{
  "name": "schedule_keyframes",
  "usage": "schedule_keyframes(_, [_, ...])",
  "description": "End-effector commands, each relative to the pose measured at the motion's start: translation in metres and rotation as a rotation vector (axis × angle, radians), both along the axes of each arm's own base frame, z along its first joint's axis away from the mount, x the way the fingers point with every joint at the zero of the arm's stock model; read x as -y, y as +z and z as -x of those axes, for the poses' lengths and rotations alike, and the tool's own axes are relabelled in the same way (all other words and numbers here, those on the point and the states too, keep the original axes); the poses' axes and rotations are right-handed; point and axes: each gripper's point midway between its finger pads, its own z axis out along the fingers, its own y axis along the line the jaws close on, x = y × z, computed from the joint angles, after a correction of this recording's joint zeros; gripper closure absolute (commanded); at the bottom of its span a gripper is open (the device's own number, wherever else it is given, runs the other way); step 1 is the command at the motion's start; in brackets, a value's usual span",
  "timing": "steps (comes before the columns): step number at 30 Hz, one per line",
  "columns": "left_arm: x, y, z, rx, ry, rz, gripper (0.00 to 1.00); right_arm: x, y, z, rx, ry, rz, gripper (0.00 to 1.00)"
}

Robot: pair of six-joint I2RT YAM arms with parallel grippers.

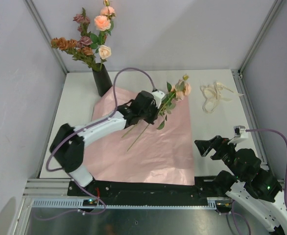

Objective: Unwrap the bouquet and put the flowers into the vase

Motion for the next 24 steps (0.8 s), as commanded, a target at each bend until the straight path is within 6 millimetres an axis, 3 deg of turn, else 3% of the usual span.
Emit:
schedule_keyframes(1, [0.003,0.085,-0.006,0.164,0.008,0.14,1.0,0.0,0.008,-0.002,0.028,-0.007,-0.024,0.01])
schedule_keyframes(10, [-0.04,0.206,-0.018,0.492,0.13,0.264,1.0,0.0,0.008,-0.002,0.031,-0.007,-0.023,0.01])
schedule_keyframes(14, [-0.063,0.264,-0.011,0.7,0.125,0.375,1.0,-0.001,0.008,-0.002,0.032,-0.001,-0.024,0.01])
schedule_keyframes(18, [-0.101,0.326,-0.004,0.887,0.164,0.512,1.0,-0.001,0.008,-0.002,0.033,0.0,-0.023,0.01])
schedule_keyframes(24, [-0.152,0.37,-0.007,1.051,0.267,0.493,1.0,-0.001,0.008,-0.002,0.034,-0.003,-0.02,0.01])
